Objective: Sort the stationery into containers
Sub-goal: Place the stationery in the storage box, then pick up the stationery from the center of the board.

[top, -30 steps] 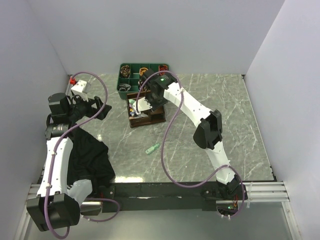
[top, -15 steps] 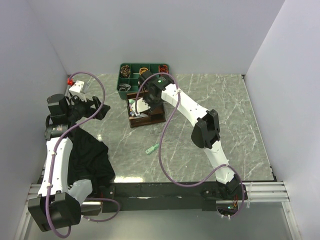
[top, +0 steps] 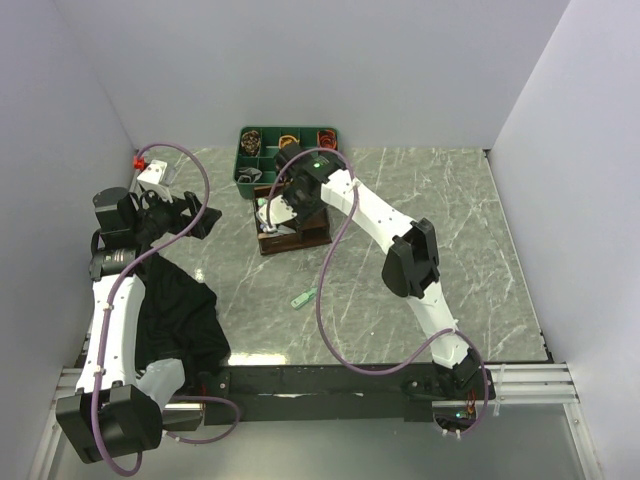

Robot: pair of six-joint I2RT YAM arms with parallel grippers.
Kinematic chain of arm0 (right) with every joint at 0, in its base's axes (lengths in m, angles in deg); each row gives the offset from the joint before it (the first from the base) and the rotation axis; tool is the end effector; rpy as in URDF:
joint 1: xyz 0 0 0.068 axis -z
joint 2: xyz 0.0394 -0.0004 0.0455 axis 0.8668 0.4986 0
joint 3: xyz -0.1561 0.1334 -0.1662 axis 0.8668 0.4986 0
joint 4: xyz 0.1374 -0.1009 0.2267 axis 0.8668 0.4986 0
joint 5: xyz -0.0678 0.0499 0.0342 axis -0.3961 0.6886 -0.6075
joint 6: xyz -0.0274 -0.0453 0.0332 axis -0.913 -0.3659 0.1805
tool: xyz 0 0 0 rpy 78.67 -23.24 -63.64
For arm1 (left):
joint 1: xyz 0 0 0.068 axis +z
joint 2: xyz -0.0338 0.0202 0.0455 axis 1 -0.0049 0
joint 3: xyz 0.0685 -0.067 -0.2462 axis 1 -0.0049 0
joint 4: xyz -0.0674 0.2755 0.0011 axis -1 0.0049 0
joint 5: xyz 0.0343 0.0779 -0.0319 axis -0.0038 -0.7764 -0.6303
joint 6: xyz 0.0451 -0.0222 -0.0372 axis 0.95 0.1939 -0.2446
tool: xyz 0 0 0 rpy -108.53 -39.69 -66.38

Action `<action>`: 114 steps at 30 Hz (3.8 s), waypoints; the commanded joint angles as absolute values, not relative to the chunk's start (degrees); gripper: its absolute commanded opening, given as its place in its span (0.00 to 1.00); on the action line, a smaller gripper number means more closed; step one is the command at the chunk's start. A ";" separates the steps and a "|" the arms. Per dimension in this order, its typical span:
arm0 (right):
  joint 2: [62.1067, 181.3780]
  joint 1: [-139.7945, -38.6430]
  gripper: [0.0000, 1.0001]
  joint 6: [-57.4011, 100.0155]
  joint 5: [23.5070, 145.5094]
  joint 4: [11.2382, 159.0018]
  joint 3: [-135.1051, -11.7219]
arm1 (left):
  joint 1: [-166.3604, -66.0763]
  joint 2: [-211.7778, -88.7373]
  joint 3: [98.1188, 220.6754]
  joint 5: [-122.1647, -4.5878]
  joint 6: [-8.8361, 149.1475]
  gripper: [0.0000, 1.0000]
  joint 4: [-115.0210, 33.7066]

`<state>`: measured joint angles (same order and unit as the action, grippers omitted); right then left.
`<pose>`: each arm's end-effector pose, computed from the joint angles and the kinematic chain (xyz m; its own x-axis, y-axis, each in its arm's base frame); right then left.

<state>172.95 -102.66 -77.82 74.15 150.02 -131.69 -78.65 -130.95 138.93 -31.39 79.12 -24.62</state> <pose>0.3784 0.3446 0.2606 0.6865 -0.7247 0.0603 -0.6341 -0.6371 -0.4383 0.2561 0.0186 0.3298 -0.3291 -0.0999 -0.9390 0.4408 0.8631 -0.2464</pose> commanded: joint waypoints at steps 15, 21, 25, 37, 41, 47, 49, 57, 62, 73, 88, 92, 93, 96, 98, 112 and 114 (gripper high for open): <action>150.83 -104.39 0.63 -52.67 80.63 139.01 -121.76 | -78.64 -130.57 136.89 -28.14 75.15 0.99 -30.46; 139.82 -103.78 0.68 -41.33 86.35 137.61 -102.75 | -78.73 -131.80 136.36 -27.34 72.51 0.99 -33.54; 133.49 -100.97 0.65 -37.45 97.66 138.66 -94.57 | -79.96 -132.33 136.80 -31.27 71.46 1.00 -30.75; 127.75 -98.76 0.51 -51.60 117.20 132.34 -70.37 | -80.58 -133.65 132.40 -37.62 66.61 0.99 -27.92; 134.25 -99.81 0.49 -53.26 119.23 128.30 -72.31 | -80.49 -134.62 134.07 -38.68 68.98 1.00 -25.73; 141.89 -103.24 0.51 -60.82 116.17 129.96 -74.68 | -80.40 -135.76 136.97 -40.17 71.27 0.99 -23.35; 144.19 -103.77 0.51 -61.62 114.75 130.84 -76.61 | -80.05 -136.02 137.50 -40.43 71.54 0.99 -23.26; 151.58 -104.65 0.53 -65.22 109.65 132.68 -80.31 | -78.47 -136.55 137.50 -40.44 71.36 0.99 -23.17; 153.07 -104.74 0.53 -65.49 108.60 132.60 -80.40 | -78.21 -137.08 137.41 -40.79 71.45 1.00 -23.87; 154.74 -105.53 0.52 -61.89 107.81 127.68 -79.08 | -78.12 -137.78 136.89 -40.61 71.01 0.99 -25.02; 152.11 -108.08 0.25 -56.44 105.96 125.13 -72.58 | -77.85 -136.64 135.31 -39.91 70.22 0.99 -26.25; 147.90 -107.47 0.15 -40.94 105.96 118.75 -71.09 | -77.85 -136.37 135.30 -40.08 69.52 0.99 -27.21; 145.28 -107.29 0.13 -37.83 105.96 117.24 -70.47 | -77.94 -136.29 135.39 -40.08 69.17 0.99 -27.82; 141.23 -106.15 0.06 -24.57 105.35 113.63 -70.03 | -77.94 -136.55 135.92 -40.09 68.82 0.99 -28.62; 139.81 -105.36 0.05 -13.27 104.03 111.52 -70.20 | -77.94 -136.64 136.36 -40.00 68.82 0.99 -29.41; 137.34 -101.05 0.00 31.45 89.18 107.64 -68.18 | -77.94 -135.85 137.24 -40.79 68.55 1.00 -28.62; 139.17 -100.35 0.00 34.79 88.12 107.90 -69.05 | -77.94 -135.93 137.33 -41.14 68.90 0.99 -28.27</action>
<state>137.24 -101.50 23.29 93.62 109.21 -67.60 -78.12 -137.44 135.19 -40.28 68.52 -27.88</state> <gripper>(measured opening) 0.328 0.995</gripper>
